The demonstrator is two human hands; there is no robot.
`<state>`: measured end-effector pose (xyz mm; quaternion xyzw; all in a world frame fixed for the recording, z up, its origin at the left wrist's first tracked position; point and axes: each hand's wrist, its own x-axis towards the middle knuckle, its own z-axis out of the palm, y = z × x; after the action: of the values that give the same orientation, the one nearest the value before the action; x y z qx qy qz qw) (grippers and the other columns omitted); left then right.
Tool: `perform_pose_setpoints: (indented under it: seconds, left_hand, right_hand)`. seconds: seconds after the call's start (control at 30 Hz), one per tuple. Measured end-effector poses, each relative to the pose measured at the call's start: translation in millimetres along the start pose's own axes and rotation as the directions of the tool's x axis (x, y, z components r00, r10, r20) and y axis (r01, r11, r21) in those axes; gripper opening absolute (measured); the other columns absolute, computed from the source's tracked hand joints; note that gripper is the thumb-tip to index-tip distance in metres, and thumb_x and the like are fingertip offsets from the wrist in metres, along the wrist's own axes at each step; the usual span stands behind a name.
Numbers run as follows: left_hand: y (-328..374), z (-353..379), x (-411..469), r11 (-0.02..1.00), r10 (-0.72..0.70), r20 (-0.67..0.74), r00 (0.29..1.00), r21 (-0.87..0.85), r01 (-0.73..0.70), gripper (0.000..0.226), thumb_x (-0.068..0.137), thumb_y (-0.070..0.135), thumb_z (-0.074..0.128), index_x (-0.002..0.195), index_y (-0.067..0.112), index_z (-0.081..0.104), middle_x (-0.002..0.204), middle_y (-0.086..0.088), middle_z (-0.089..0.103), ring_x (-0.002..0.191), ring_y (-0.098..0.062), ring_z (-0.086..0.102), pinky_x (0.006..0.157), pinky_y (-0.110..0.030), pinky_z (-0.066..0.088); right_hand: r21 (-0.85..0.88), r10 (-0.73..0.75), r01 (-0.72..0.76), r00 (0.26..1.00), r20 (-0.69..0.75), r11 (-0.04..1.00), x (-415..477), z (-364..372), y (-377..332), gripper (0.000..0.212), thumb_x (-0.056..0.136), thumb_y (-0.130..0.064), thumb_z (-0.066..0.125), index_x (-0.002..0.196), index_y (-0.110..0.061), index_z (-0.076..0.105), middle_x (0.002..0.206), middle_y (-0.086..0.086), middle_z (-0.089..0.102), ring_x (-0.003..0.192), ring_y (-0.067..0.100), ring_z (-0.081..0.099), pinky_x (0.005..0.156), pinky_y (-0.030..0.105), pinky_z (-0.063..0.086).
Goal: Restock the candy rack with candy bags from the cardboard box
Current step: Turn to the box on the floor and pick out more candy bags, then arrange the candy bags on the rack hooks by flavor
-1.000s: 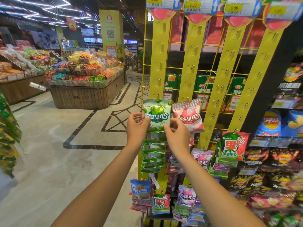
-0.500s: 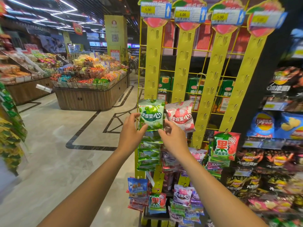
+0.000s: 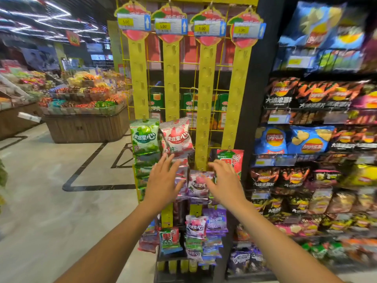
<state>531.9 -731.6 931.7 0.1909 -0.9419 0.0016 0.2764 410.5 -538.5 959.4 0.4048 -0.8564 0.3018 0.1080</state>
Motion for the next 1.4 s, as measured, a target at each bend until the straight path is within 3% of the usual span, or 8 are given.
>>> perform_pose_setpoints:
  seconds: [0.33,0.6,0.67,0.8,0.93,1.03,1.2,1.4]
  left_hand:
    - [183.6,74.4,-30.3,0.964,0.265,0.214,0.940,-0.069,-0.256,0.074,0.099,0.069,0.025,0.164,0.035,0.025,0.174,-0.003,0.014,0.162,-0.030,0.004,0.129,-0.058,0.014]
    - [332.8,121.6,-42.5,0.876,0.481,0.327,0.813,-0.207,-0.435,0.070,0.099,0.064,0.038,0.162,0.034,0.030,0.173,-0.003,0.022,0.161,-0.031,0.014,0.127,-0.059,0.017]
    - [366.6,133.8,-45.0,0.846,0.531,0.336,0.778,-0.245,-0.473,0.070,0.099,0.064,0.038,0.162,0.032,0.033,0.172,-0.004,0.023,0.160,-0.032,0.017,0.127,-0.059,0.018]
    - [427.3,164.5,-45.5,0.796,0.605,0.389,0.694,-0.317,-0.516,0.071,0.103,0.061,0.033,0.166,0.033,0.015,0.175,-0.001,0.008,0.162,-0.028,0.001,0.130,-0.056,0.007]
    - [478.7,208.3,-36.2,0.743,0.669,0.416,0.616,-0.377,-0.553,0.074,0.097,0.067,0.024,0.162,0.033,0.030,0.173,-0.004,0.018,0.161,-0.031,0.013,0.127,-0.061,0.017]
    - [515.1,246.8,-24.9,0.712,0.700,0.463,0.543,-0.399,-0.578,0.072,0.100,0.067,0.025,0.164,0.033,0.024,0.175,-0.001,0.009,0.162,-0.027,0.000,0.128,-0.059,0.007]
    - [568.1,299.8,-0.6,0.662,0.739,0.525,0.422,-0.450,-0.599,0.090,0.085,0.069,-0.003,0.166,0.032,0.012,0.175,-0.003,0.003,0.162,-0.028,-0.001,0.129,-0.055,0.007]
    - [616.9,355.0,13.7,0.639,0.740,0.611,0.282,-0.507,-0.578,0.067,0.106,0.055,0.032,0.166,0.029,0.015,0.175,-0.005,0.002,0.162,-0.030,-0.002,0.129,-0.054,0.007]
  right_hand:
    - [-0.248,0.200,-0.191,0.980,0.012,0.950,-118.2,-73.3,150.0,0.060,0.098,-0.049,0.056,0.153,-0.030,0.039,0.166,-0.003,0.025,0.155,0.021,0.017,0.122,0.049,0.031]
    - [-0.346,0.453,-0.433,0.891,-0.025,0.832,-206.1,-134.9,253.5,0.061,0.098,-0.052,0.054,0.153,-0.030,0.040,0.165,-0.001,0.029,0.154,0.021,0.023,0.122,0.043,0.029]
    - [-0.355,0.516,-0.492,0.856,-0.033,0.795,-225.1,-145.8,276.9,0.061,0.098,-0.051,0.056,0.153,-0.030,0.040,0.164,-0.001,0.030,0.153,0.021,0.024,0.122,0.042,0.029]
    - [-0.371,0.630,-0.601,0.775,-0.053,0.708,-255.8,-160.0,324.3,0.062,0.099,-0.051,0.055,0.154,-0.027,0.039,0.164,0.001,0.030,0.152,0.022,0.026,0.121,0.041,0.030]
    - [-0.358,0.711,-0.681,0.700,-0.063,0.639,-280.1,-167.9,379.7,0.059,0.098,-0.048,0.055,0.152,-0.029,0.042,0.162,0.001,0.034,0.149,0.022,0.032,0.121,0.043,0.033]
    - [-0.346,0.762,-0.731,0.644,-0.066,0.588,-290.4,-173.9,421.4,0.058,0.098,-0.046,0.053,0.152,-0.027,0.042,0.159,0.001,0.039,0.146,0.022,0.035,0.120,0.042,0.034]
    - [-0.255,0.861,-0.841,0.506,-0.058,0.477,-300.7,-177.0,490.6,0.058,0.098,-0.049,0.053,0.151,-0.026,0.043,0.152,-0.004,0.047,0.135,0.017,0.047,0.113,0.038,0.043]
    - [-0.242,0.924,-0.902,0.379,-0.046,0.358,-322.4,-162.8,563.1,0.055,0.097,-0.052,0.055,0.145,-0.027,0.050,0.142,-0.005,0.055,0.129,0.017,0.052,0.108,0.036,0.044]
